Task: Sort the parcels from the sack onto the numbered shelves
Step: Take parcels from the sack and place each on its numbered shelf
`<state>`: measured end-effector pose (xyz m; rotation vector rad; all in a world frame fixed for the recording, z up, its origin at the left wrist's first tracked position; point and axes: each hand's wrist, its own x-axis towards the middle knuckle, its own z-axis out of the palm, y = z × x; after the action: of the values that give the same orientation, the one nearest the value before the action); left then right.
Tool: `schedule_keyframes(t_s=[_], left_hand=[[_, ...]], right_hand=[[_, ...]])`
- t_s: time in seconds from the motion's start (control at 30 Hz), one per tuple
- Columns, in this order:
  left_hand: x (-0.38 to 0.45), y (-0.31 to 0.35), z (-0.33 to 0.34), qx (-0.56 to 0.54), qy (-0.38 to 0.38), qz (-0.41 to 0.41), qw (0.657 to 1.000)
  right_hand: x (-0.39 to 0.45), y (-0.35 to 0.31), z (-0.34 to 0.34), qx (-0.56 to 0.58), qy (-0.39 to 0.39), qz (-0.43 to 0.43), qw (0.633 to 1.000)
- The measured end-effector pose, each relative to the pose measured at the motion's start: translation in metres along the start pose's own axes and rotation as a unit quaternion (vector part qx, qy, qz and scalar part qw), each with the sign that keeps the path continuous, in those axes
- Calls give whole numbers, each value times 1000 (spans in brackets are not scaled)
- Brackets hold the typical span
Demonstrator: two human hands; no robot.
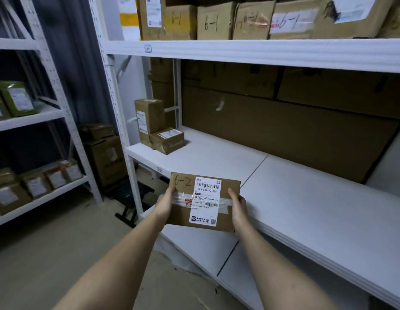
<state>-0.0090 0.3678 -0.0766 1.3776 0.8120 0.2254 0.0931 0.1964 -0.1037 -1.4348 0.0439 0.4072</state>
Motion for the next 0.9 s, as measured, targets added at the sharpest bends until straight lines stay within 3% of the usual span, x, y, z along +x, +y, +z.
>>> schedule_keyframes(t_s=[0.13,0.43,0.63,0.8,0.9], left_hand=[[48,23,-16,0,0,10,1000],[152,51,-58,23,9,-23,999],[279,51,-98,43,-60,-12,997],[289,98,-126,98,-169,-16,981],[307,110,-134,117,-191,-9,975]], right_hand=[[44,-10,38,-16,-16,9,1000],[116,-10,118,-28,36,-5,999],[146,-2,182,-7,84,-23,996],[157,1,225,-24,118,-35,992],[163,2,240,-61,126,-61,988]])
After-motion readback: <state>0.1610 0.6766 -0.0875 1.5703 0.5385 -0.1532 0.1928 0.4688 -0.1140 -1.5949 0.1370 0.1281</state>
